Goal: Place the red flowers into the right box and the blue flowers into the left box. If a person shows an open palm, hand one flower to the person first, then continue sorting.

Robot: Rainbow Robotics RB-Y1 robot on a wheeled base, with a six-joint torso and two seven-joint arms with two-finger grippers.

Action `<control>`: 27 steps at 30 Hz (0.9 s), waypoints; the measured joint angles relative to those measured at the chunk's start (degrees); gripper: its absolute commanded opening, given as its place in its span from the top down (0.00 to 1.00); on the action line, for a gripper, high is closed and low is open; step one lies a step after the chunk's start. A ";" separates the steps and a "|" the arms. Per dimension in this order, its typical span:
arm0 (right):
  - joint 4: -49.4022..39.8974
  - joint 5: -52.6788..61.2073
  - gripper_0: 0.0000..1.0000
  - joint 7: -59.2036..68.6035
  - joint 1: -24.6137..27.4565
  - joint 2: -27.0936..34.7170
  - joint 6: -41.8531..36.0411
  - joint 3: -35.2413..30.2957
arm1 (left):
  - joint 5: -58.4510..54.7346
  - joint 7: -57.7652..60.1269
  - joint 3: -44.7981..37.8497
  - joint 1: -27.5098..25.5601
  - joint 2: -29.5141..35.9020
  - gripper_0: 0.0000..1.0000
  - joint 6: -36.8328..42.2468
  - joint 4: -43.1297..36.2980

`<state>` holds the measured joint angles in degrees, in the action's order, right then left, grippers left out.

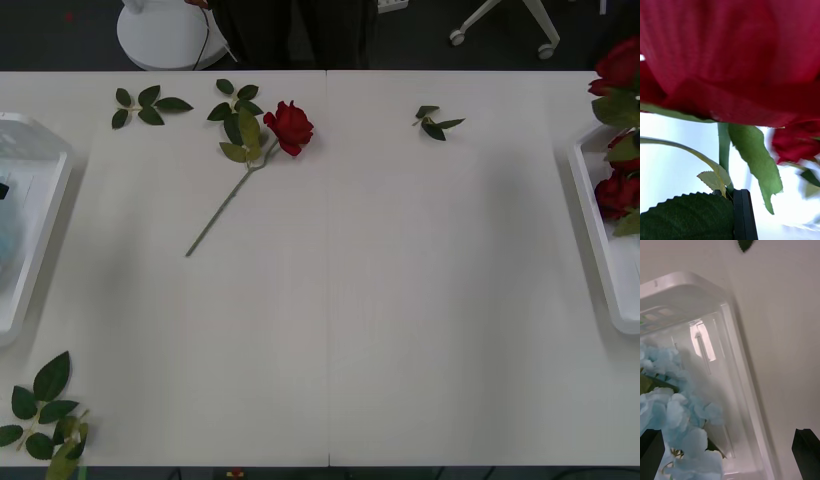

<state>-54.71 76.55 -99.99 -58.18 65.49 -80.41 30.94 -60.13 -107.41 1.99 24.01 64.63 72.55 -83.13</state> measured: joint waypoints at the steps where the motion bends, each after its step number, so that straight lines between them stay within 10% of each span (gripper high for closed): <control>1: -0.01 -1.81 1.00 -0.04 -0.03 0.81 0.04 0.00 | 0.00 0.57 1.40 0.54 -0.37 0.00 -0.25 -0.35; 27: 25.80 -27.92 1.00 -8.14 -0.10 -3.19 17.71 -0.21 | 14.00 11.21 22.14 21.70 -23.45 0.00 -3.76 5.67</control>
<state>-28.92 48.64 -108.13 -58.28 62.30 -62.70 30.73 -46.13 -96.21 24.13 45.72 41.18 68.79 -77.46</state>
